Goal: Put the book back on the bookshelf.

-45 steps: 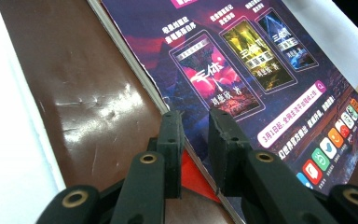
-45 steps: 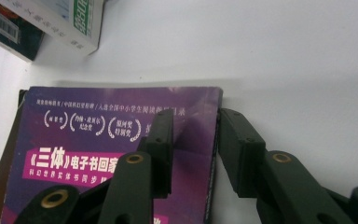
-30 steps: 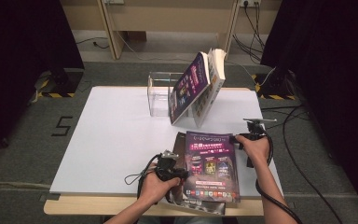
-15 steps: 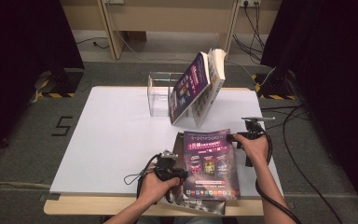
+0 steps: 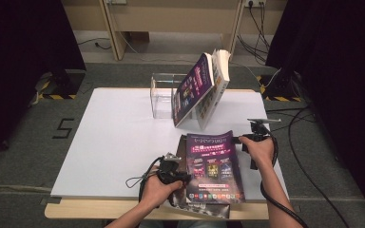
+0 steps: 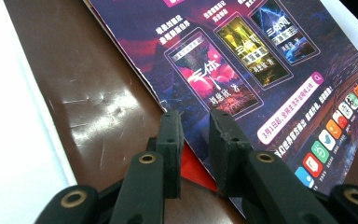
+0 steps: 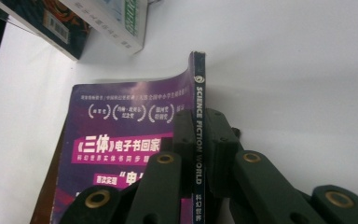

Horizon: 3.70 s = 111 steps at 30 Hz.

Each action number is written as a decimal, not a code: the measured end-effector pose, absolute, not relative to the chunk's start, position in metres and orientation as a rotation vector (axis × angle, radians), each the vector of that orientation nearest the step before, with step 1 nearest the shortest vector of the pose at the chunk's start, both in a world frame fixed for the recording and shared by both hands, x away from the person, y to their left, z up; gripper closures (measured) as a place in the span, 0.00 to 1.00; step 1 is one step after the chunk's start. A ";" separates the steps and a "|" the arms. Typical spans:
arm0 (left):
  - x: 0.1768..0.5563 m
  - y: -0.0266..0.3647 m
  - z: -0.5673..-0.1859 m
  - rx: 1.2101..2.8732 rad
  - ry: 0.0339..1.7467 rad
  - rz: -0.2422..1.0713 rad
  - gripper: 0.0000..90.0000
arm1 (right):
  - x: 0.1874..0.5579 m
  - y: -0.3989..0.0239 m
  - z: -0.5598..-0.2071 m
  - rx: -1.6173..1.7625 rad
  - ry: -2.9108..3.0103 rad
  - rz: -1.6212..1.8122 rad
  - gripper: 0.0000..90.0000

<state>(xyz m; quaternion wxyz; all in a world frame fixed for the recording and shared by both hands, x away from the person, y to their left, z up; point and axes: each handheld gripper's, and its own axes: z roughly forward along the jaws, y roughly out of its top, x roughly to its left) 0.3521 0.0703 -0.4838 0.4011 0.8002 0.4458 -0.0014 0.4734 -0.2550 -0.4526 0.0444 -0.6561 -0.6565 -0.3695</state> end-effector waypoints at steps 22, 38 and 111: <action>0.342 0.115 -0.471 1.879 1.124 0.108 0.49 | 0.452 -0.246 -0.429 -1.927 -2.109 -1.373 0.95; 0.335 0.150 -0.479 1.815 1.172 0.165 0.49 | 0.423 -0.232 -0.390 -1.813 -2.209 -1.644 0.95; 0.339 0.168 -0.477 1.743 1.211 0.267 0.47 | 0.399 -0.162 -0.268 -1.379 -2.192 -2.376 0.95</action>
